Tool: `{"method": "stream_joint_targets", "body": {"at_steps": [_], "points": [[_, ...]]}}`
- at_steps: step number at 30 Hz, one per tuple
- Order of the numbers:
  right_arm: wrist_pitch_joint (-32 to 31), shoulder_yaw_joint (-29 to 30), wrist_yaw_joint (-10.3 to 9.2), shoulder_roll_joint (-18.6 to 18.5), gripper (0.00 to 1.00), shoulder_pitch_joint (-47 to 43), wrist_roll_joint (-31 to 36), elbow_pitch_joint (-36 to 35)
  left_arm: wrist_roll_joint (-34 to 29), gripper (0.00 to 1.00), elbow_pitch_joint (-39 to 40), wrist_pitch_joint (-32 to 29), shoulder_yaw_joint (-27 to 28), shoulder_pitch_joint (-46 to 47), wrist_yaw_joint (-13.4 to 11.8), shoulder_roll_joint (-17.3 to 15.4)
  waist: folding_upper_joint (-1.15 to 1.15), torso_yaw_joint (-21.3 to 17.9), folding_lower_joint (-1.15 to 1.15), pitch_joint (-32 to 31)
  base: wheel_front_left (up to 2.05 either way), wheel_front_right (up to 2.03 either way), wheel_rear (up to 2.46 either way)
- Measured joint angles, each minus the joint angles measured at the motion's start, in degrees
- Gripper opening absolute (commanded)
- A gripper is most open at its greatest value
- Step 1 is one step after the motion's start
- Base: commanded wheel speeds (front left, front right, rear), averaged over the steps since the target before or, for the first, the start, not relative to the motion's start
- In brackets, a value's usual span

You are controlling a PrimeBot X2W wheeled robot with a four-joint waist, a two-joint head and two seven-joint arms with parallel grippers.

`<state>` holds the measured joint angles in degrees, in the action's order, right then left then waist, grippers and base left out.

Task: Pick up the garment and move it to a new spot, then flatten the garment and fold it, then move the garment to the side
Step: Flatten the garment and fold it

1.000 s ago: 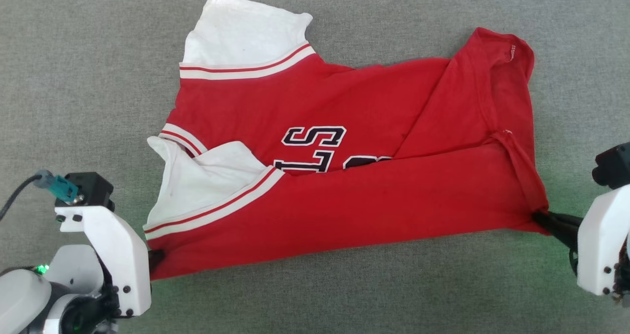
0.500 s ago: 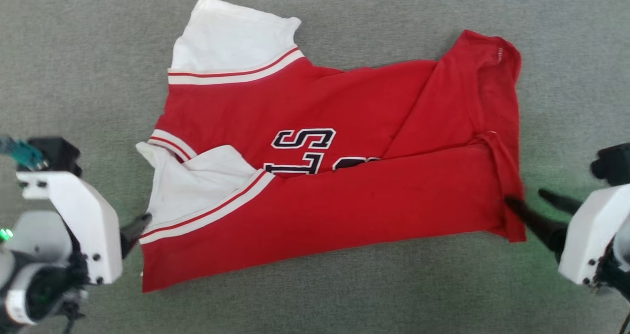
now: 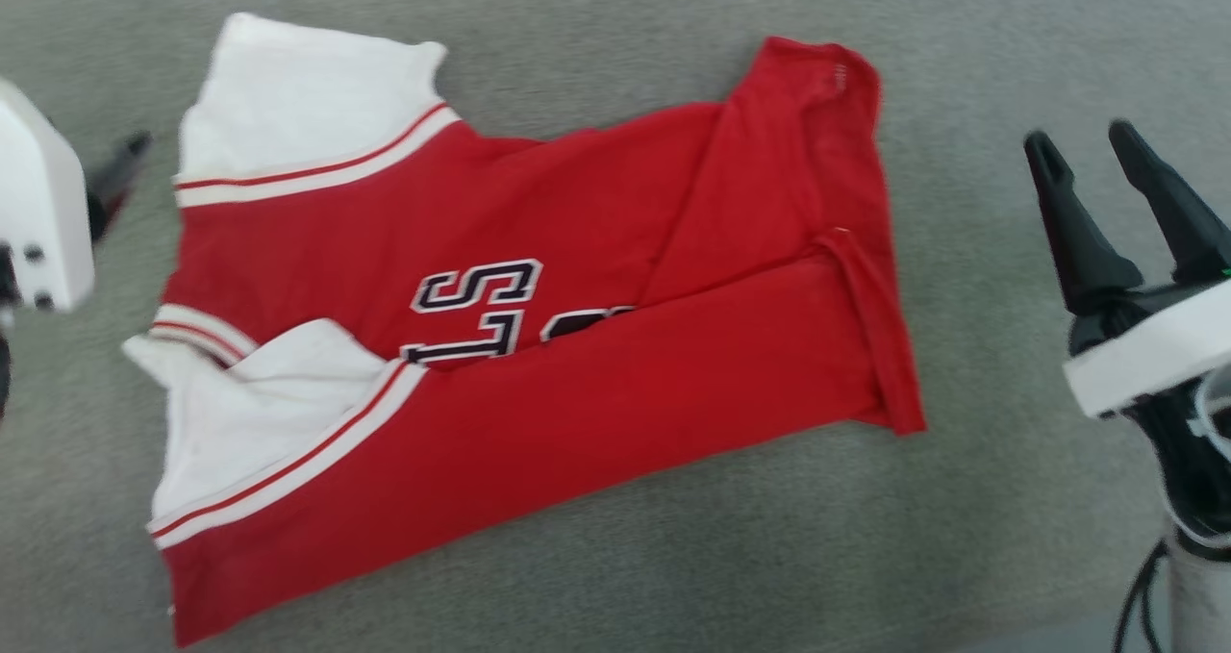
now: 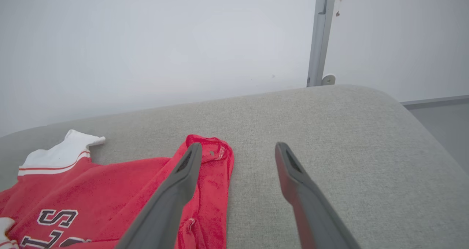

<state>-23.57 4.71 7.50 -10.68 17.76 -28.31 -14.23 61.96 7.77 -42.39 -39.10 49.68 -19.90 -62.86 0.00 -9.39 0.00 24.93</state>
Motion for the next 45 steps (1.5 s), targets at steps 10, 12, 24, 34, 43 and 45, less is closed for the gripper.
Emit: {"method": "stream_joint_targets", "body": {"at_steps": [10,12,24,34,43,45], "points": [[12.7,-6.6,0.0,3.2,1.0,3.2,3.0,6.3,-7.4,1.0,-22.5,-0.8,-3.8,13.7,11.7,8.2,0.0,-7.0,0.0,2.4,0.0,0.0,0.0],[13.4,-7.6,0.0,3.6,1.0,3.8,2.4,7.3,-8.2,1.0,-26.4,-1.1,-4.3,15.5,12.5,9.2,0.0,-8.2,0.0,3.1,0.0,0.0,0.0],[11.9,-12.1,0.0,1.4,1.0,6.8,-0.8,10.3,-8.5,1.0,-43.5,-5.6,-6.2,20.9,14.3,14.5,0.0,-11.2,0.0,7.2,0.0,0.0,0.0],[-1.7,-18.5,0.0,-3.0,1.0,22.8,-4.3,20.4,-7.0,0.0,-45.0,-9.4,-6.6,24.8,14.7,19.6,0.0,-8.1,0.0,9.1,0.0,0.0,0.0],[-13.3,-25.9,0.0,-3.8,1.0,38.7,-8.2,36.8,-7.6,0.0,-44.2,-7.4,-7.0,26.3,14.6,23.0,0.0,-4.2,0.0,10.5,0.0,0.0,0.0],[-15.3,-27.1,0.0,-3.7,1.0,41.4,-8.0,41.1,-7.7,0.0,-44.2,-6.9,-7.0,26.5,14.6,23.6,0.0,-3.4,0.0,10.7,0.0,0.0,0.0]]}}
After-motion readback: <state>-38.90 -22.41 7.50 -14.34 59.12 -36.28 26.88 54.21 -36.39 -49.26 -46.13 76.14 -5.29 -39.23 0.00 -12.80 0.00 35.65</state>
